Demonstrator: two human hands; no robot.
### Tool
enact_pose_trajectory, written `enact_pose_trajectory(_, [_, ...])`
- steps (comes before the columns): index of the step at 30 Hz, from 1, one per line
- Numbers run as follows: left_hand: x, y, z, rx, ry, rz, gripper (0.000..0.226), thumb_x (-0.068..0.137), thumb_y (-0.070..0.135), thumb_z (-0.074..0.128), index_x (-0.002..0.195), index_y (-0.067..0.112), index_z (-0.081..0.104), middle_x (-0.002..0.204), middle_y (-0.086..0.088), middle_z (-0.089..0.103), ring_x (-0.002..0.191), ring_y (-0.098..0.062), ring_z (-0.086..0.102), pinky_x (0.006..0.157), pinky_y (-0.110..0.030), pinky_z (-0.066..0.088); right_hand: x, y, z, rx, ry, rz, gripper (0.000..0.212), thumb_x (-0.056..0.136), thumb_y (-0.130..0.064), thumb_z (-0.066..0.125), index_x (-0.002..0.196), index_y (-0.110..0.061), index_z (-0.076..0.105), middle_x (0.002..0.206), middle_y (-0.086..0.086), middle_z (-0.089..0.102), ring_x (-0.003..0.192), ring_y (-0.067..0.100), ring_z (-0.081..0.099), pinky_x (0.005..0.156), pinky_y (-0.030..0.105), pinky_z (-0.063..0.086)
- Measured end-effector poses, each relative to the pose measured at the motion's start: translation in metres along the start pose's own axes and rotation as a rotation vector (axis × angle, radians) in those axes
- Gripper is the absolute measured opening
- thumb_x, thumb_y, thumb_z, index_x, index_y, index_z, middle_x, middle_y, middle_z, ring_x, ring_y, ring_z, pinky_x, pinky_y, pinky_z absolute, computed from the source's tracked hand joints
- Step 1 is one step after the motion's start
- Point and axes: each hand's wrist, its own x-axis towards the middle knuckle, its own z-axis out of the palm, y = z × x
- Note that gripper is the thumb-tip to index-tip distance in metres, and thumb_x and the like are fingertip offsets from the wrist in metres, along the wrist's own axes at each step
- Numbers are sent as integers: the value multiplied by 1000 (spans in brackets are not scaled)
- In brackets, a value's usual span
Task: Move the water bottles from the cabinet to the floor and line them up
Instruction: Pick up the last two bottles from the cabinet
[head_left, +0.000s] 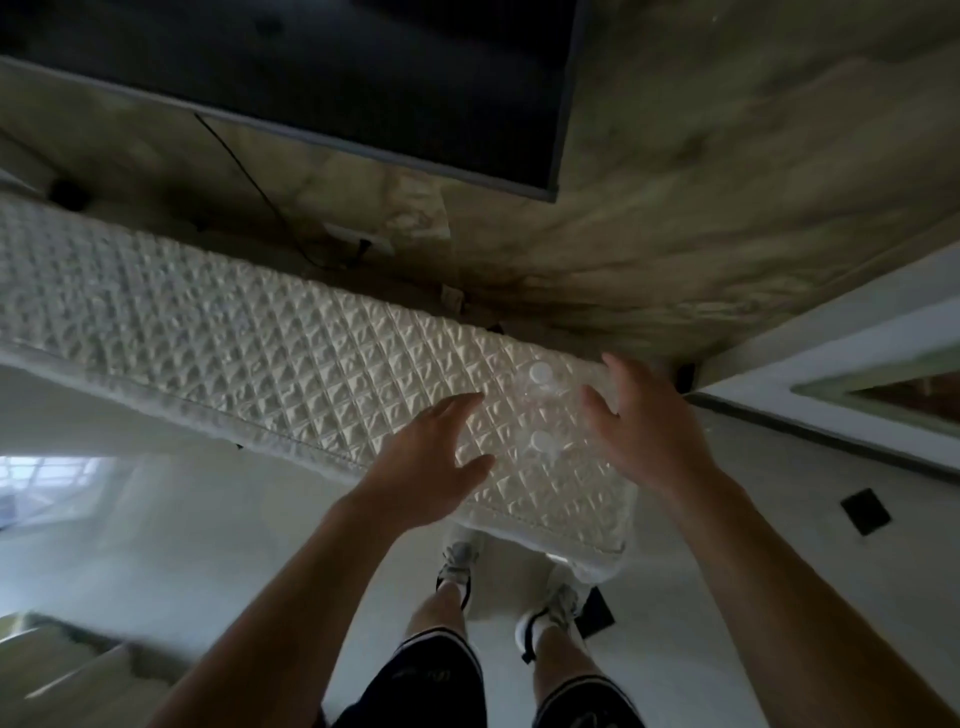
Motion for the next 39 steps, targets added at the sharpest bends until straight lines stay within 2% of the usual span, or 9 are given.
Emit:
enact_pose_trajectory(3, [20,-11,43,-66,-13,-48,79,86,48,64,151,32,23,156,11,31,138,-10,36,106,-25,31,28,24,30,34,-20,7,55,97,-45,45,143,-16,37,143,7,47,130,24,43,99,38,38])
enact_pose_trajectory(7, [50,-25,95,-111,-4,-87,87,79,53,68,150,37,21,156,14,28,138,-9,35,108,-30,35,62,58,76,86,-33,-11,65,92,-54,49,145,-20,34,145,2,46,131,19,44,98,28,35])
enact_pose_trajectory(11, [73,-38,143,-179,57,-132,93,74,58,71,149,39,20,155,17,27,137,-8,35,108,-33,37,90,88,121,170,-63,-30,75,84,-63,53,145,-25,33,144,-3,45,131,14,45,104,36,43])
enact_pose_trajectory(13, [80,-41,168,-205,103,-147,95,71,58,73,149,38,21,154,17,28,136,-7,35,106,-28,35,101,97,139,216,-62,-30,79,81,-62,59,145,-23,33,146,-4,43,132,13,42,104,32,40])
enact_pose_trajectory(16, [88,-43,203,-259,197,-174,96,68,60,74,147,37,26,150,17,33,131,-1,37,103,-24,34,117,107,163,252,-46,-60,82,78,-62,64,144,-22,35,144,-4,45,130,12,45,99,27,40])
enact_pose_trajectory(22, [103,-40,248,-352,483,-238,92,62,57,79,139,34,34,138,15,47,125,-6,48,100,-29,44,139,108,196,348,15,-131,85,69,-67,68,138,-25,41,135,-6,51,121,11,50,96,37,48])
enact_pose_trajectory(31, [122,-26,281,-438,775,-341,86,61,48,83,134,27,42,124,18,49,115,1,49,94,-7,36,151,101,220,405,115,-212,82,61,-65,77,128,-24,49,119,-9,59,108,7,57,89,33,52])
enact_pose_trajectory(35, [122,-24,284,-431,834,-355,83,61,42,86,131,25,44,121,12,54,112,-6,54,90,-20,44,151,104,220,411,178,-226,71,64,-55,80,122,-27,52,114,-11,60,103,2,57,86,21,48])
enact_pose_trajectory(39, [119,-28,282,-388,850,-362,81,61,34,89,130,16,50,121,2,62,111,-14,60,91,-30,49,145,106,220,450,206,-209,63,67,-48,78,120,-22,54,107,-10,64,98,6,61,84,30,52])
